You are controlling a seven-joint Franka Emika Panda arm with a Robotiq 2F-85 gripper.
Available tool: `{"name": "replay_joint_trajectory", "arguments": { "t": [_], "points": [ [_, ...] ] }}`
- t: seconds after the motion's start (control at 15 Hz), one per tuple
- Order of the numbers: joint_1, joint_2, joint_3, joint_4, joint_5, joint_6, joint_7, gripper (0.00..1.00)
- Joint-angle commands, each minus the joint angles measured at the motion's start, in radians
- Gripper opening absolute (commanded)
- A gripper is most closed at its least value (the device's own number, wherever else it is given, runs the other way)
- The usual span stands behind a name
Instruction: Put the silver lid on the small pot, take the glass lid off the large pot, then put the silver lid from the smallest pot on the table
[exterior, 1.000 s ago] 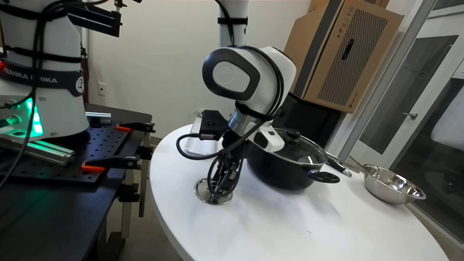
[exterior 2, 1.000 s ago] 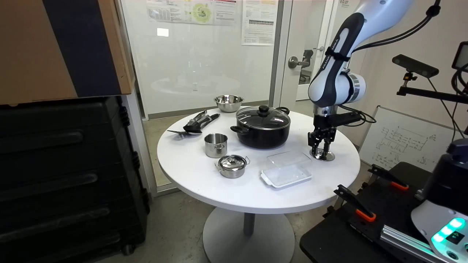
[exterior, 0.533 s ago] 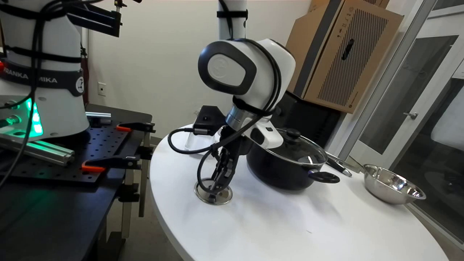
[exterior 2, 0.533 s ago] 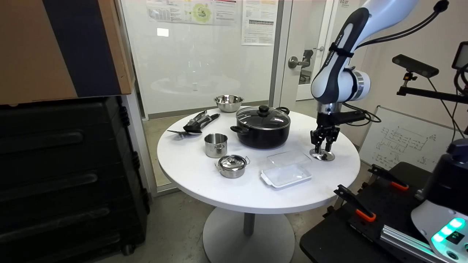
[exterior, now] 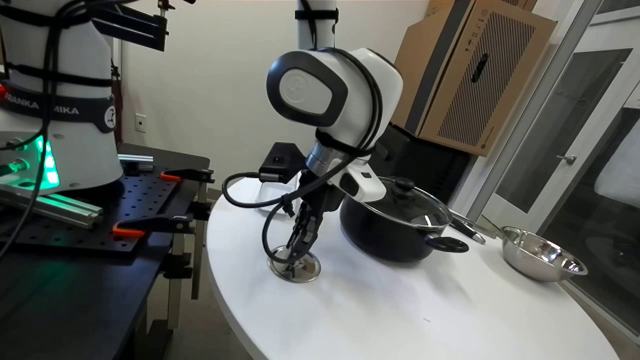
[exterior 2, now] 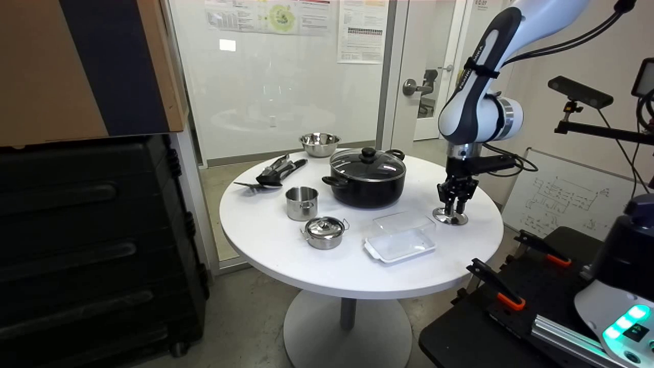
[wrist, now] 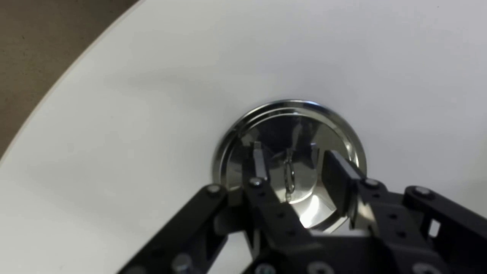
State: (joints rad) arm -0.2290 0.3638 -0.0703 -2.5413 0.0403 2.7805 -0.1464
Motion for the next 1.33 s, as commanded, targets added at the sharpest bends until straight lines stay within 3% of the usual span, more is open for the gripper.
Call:
{"name": "replay_joint_trajectory", "arguments": {
  "t": [0.0,0.27,0.4,0.6,0.93,1.27],
  "points": [
    [0.021,0.01,-0.016,0.005,-0.006,0.032,0.018,0.43],
    [0.041,0.033,-0.027,0.016,-0.019,0.041,0.037,0.42],
    [0.055,0.048,-0.035,0.02,-0.027,0.054,0.049,0.17],
    [0.061,0.057,-0.039,0.03,-0.024,0.07,0.056,0.01],
    [0.052,0.029,-0.034,0.015,-0.018,0.066,0.042,0.0],
    [0.014,-0.195,-0.021,-0.111,-0.03,-0.028,-0.069,0.0]
  ]
}}
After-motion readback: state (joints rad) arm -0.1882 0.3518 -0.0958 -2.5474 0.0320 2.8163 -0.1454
